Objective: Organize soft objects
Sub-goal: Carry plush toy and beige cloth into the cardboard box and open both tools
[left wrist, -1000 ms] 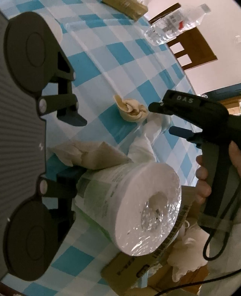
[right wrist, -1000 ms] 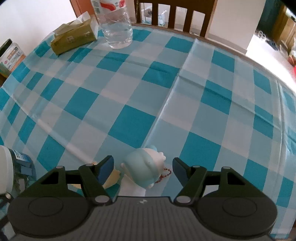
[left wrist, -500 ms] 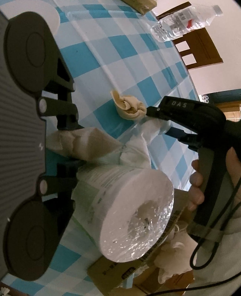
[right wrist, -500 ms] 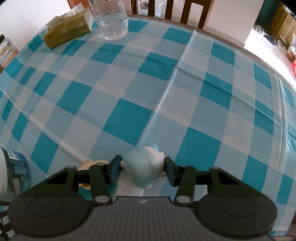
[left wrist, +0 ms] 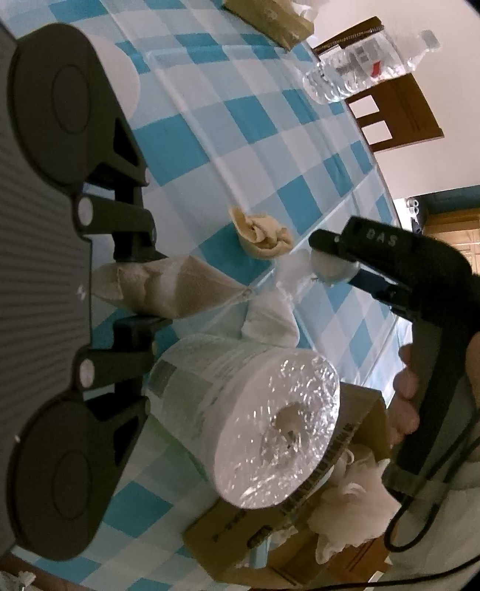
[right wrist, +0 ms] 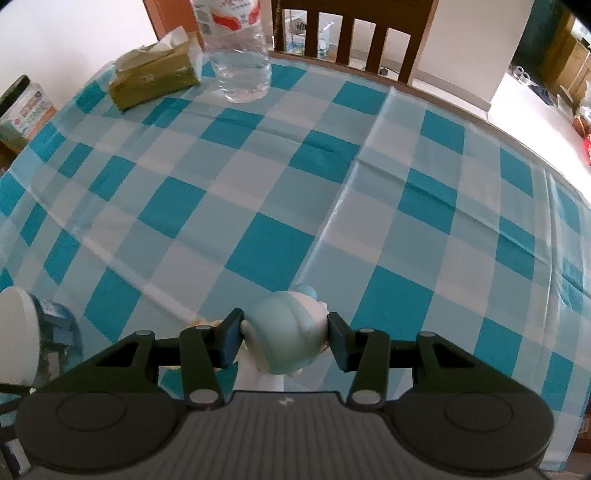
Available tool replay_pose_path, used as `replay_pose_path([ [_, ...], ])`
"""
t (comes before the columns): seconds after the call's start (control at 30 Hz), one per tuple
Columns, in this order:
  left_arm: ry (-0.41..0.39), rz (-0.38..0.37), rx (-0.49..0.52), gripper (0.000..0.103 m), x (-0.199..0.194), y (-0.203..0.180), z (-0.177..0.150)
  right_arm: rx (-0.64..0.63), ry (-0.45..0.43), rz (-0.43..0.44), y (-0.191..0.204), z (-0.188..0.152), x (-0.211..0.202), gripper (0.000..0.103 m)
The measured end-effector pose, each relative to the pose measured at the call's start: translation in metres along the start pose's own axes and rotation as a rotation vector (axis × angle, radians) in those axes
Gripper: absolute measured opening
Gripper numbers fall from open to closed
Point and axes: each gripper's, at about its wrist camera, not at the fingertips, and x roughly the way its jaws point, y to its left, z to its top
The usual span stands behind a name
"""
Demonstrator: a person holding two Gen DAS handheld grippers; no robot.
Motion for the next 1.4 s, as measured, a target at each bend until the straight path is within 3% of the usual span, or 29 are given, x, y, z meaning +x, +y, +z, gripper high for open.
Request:
replay_pose_path([
  [0.5, 0.027, -0.040, -0.001, 0.023, -0.052, -0.005, -0.012, -0.056, -0.066, 0.028, 0.026, -0.017, -0.065, 0.053],
  [0.9, 0.057, -0.054, 0.012, 0.023, -0.077, -0.011, -0.027, -0.089, -0.101, 0.106, 0.066, -0.059, -0.114, 0.053],
  [1.2, 0.029, -0.077, 0.069, 0.023, -0.092, -0.014, -0.027, -0.061, -0.139, 0.067, 0.091, -0.096, -0.142, 0.053],
  [1.4, 0.027, -0.121, 0.123, 0.023, -0.099, -0.022, -0.021, 0.053, -0.209, -0.018, 0.095, -0.134, -0.163, 0.053],
])
